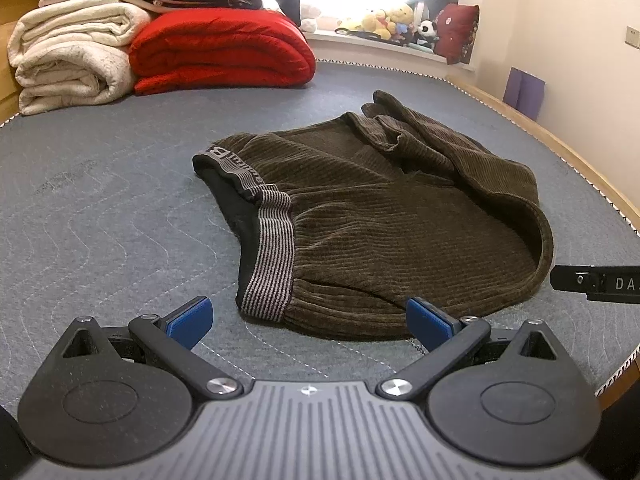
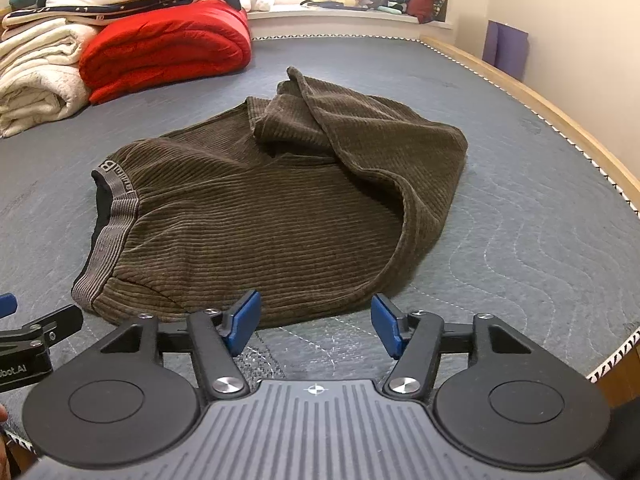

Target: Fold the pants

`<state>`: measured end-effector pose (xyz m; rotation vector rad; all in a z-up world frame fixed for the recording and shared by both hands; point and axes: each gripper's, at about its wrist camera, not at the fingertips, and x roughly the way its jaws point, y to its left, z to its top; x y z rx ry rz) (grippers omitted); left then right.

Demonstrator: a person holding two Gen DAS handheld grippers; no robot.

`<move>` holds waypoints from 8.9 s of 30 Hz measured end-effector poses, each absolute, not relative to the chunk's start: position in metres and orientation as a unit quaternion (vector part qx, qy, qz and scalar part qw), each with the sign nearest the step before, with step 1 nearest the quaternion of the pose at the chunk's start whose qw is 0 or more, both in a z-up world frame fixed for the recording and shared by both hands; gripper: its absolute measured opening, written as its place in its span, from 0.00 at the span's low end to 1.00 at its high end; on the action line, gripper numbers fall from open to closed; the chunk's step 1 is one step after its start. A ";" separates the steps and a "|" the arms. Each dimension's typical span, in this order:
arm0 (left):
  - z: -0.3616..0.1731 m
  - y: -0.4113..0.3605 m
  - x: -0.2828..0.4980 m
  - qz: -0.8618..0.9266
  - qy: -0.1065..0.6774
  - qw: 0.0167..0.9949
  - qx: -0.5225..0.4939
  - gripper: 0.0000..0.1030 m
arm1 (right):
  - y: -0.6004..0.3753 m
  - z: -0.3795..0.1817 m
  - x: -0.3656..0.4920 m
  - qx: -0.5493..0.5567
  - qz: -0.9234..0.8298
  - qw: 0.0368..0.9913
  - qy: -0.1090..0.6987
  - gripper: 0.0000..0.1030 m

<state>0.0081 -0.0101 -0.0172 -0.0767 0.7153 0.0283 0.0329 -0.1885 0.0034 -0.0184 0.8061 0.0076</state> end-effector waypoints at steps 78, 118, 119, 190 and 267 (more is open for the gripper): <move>-0.106 0.131 0.201 -0.112 0.458 0.824 -0.314 0.20 | -0.018 -0.074 0.071 -0.227 0.276 0.845 0.398 0.10; -0.031 0.121 0.028 0.004 0.390 0.915 -0.105 0.69 | -0.073 0.031 0.040 -0.066 0.220 0.895 0.382 0.21; -0.042 0.119 0.032 -0.005 0.413 0.906 -0.098 0.67 | -0.090 0.030 0.047 -0.047 0.193 0.899 0.390 0.21; -0.075 0.091 0.048 -0.049 0.472 0.880 0.032 0.93 | -0.137 0.033 0.177 -0.083 0.122 0.917 0.369 0.46; -0.067 0.080 0.037 -0.029 0.478 0.877 0.044 1.00 | -0.609 -0.050 0.050 0.287 -0.460 0.766 0.344 0.00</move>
